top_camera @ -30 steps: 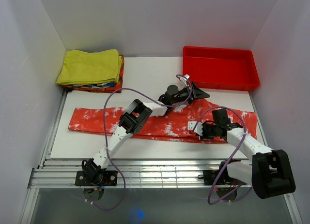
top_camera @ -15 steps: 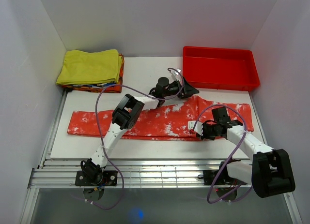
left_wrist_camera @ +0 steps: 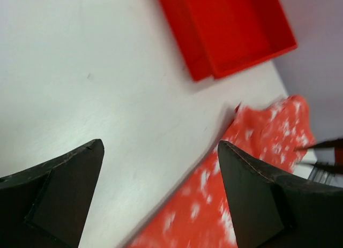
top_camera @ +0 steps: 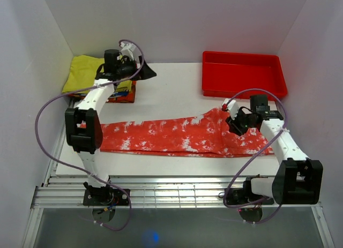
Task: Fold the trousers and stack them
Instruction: Fold the trousers
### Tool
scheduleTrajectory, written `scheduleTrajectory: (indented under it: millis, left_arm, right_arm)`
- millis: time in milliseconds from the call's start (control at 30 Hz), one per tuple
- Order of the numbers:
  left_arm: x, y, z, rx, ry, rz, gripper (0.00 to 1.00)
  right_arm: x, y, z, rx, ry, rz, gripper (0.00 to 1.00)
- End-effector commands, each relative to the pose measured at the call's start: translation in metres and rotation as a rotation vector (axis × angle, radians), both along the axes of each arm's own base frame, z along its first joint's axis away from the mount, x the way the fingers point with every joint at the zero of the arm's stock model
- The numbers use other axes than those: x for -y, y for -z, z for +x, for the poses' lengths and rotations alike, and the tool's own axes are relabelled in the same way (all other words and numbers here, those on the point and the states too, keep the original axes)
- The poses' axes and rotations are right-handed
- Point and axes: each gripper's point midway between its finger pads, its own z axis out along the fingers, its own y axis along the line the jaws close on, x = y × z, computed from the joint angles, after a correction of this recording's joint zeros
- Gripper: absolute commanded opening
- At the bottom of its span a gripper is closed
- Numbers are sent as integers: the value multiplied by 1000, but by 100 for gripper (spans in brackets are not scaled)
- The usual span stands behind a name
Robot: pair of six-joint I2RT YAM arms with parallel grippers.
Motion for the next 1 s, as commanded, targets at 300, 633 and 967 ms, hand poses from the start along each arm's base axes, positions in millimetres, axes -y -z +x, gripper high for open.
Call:
scheduleTrajectory:
  millis: [300, 633, 967]
  left_arm:
    - [-194, 130, -206, -530, 72, 452, 78]
    - [-296, 218, -244, -784, -102, 587, 75]
    - [-364, 189, -223, -733, -193, 560, 89]
  right_arm:
    - [98, 56, -40, -419, 370, -88, 51]
    - [104, 92, -67, -632, 483, -54, 53]
    - [96, 46, -55, -542, 449, 3, 75]
